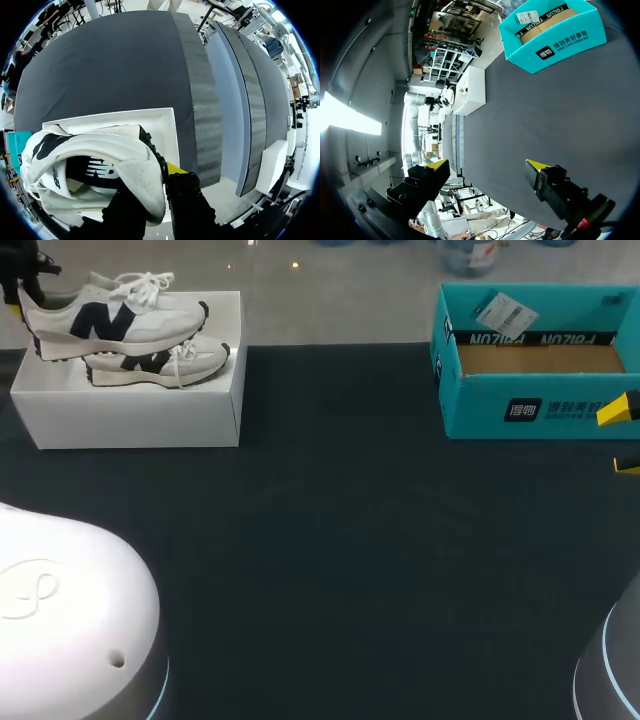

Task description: Take the shoe out of the shoebox, open the shoe tongue, remove and reinsert the insole, then place the shoe into the shoebox

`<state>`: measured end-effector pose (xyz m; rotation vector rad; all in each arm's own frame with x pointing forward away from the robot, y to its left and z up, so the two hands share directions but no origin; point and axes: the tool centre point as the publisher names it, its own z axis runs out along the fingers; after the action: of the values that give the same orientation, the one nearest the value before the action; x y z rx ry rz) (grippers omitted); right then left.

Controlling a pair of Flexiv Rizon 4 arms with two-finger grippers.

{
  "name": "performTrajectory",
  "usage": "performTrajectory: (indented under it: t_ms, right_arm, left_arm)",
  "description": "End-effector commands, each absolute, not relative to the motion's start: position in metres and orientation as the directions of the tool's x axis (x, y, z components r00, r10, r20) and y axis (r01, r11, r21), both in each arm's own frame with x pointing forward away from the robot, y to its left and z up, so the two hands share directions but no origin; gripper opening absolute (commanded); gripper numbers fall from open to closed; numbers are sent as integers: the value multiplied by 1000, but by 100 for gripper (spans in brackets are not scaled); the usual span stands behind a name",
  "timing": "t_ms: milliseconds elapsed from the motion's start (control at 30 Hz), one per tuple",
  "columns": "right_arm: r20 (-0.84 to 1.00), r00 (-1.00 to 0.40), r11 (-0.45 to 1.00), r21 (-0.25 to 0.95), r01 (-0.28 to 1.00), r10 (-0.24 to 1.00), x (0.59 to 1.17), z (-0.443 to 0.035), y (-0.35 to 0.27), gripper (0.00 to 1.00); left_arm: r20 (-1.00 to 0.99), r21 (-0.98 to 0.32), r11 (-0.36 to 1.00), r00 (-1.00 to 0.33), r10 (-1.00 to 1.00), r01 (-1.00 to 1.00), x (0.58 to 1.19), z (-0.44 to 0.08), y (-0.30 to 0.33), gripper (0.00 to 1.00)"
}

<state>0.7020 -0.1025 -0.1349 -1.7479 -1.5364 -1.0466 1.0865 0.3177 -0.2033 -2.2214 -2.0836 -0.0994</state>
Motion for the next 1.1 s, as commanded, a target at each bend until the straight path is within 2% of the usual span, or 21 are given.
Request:
performTrajectory:
  t_ms: [33, 367, 1100]
  right_arm:
    - [848, 30, -170, 72, 983, 529, 701, -135, -102, 100]
    - [848, 30, -170, 72, 983, 529, 701, -135, -102, 100]
    - [848, 30, -170, 72, 983, 529, 701, -135, -102, 100]
  left_arm:
    - [150, 10, -55, 53, 987, 998, 1054, -188, 306, 0]
    - [121, 36, -33, 28, 992, 999, 1013, -167, 282, 0]
    - [154, 48, -85, 77, 985, 995, 909, -140, 209, 0]
